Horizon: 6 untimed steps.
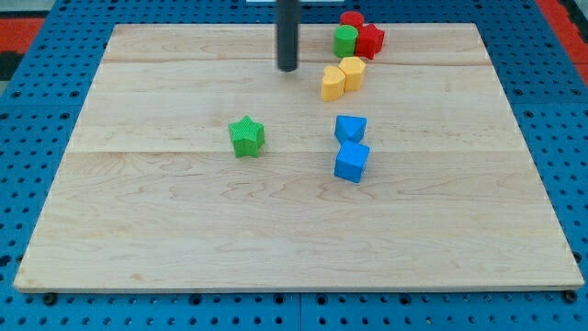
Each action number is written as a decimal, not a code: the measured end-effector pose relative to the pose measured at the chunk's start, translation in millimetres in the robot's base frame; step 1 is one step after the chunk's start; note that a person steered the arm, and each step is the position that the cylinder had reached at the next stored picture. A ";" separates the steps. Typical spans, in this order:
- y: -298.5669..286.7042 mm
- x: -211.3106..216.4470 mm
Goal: Place the green star parallel to blue blocks
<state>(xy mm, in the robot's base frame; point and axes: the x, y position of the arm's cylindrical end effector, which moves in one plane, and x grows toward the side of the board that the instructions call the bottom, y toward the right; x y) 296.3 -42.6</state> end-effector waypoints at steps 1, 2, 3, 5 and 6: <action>-44.0 36.1; -32.9 76.5; -56.2 136.6; -36.6 159.5; -47.5 231.7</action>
